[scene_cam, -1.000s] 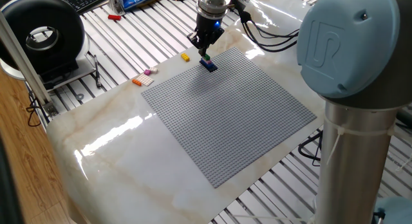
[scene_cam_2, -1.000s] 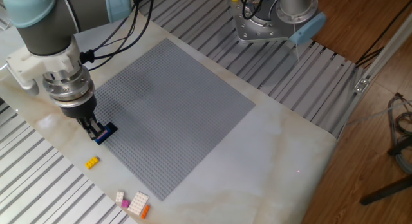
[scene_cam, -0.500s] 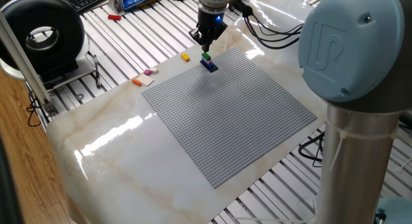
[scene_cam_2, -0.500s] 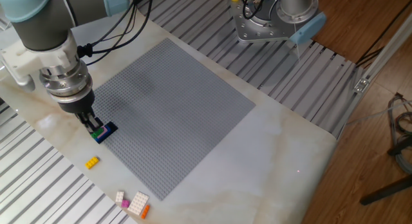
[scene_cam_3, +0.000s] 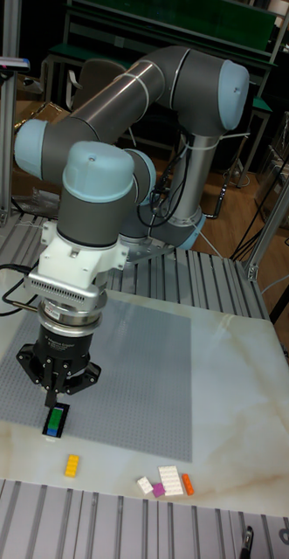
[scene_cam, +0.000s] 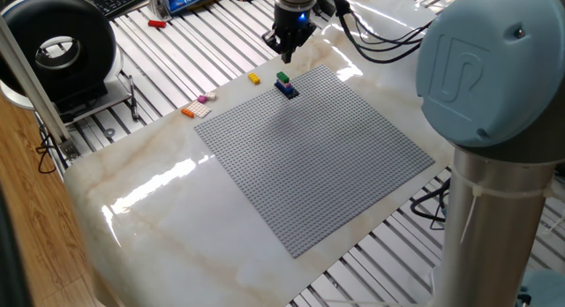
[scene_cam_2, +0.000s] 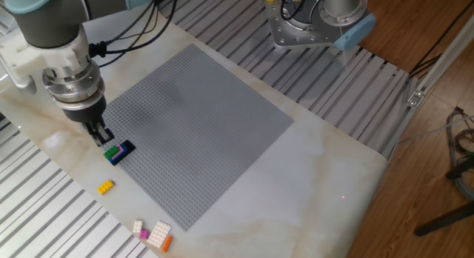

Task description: Stack small Lego blocks one on top of the other

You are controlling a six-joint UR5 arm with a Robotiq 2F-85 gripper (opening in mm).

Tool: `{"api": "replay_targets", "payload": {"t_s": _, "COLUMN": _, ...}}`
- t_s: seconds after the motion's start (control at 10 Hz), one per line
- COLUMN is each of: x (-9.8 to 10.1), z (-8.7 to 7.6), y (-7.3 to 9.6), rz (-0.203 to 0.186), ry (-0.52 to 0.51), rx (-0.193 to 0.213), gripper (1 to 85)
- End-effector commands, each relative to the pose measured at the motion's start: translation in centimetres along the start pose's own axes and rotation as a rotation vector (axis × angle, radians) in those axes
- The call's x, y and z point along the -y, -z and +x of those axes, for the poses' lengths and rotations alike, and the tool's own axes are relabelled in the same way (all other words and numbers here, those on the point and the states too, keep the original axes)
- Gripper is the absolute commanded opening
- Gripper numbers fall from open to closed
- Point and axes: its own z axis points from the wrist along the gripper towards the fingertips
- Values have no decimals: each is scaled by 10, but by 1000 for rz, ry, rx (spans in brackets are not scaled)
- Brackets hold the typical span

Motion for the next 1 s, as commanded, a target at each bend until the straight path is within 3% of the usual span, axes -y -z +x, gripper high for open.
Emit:
{"api": "replay_targets", "payload": {"t_s": 0.0, "x": 8, "z": -9, "y": 2, "rz": 41, "ry": 14, "rx": 26, "gripper": 10}}
{"api": "replay_targets", "payload": {"t_s": 0.3, "x": -5, "z": -23, "y": 3, "rz": 12, "ry": 8, "rx": 71, "gripper": 10}}
{"api": "replay_targets", "payload": {"t_s": 0.8, "x": -2, "z": -20, "y": -4, "rz": 8, "ry": 69, "rx": 41, "gripper": 10}}
{"api": "replay_targets", "payload": {"t_s": 0.9, "x": -7, "z": -18, "y": -4, "rz": -9, "ry": 74, "rx": 35, "gripper": 10}}
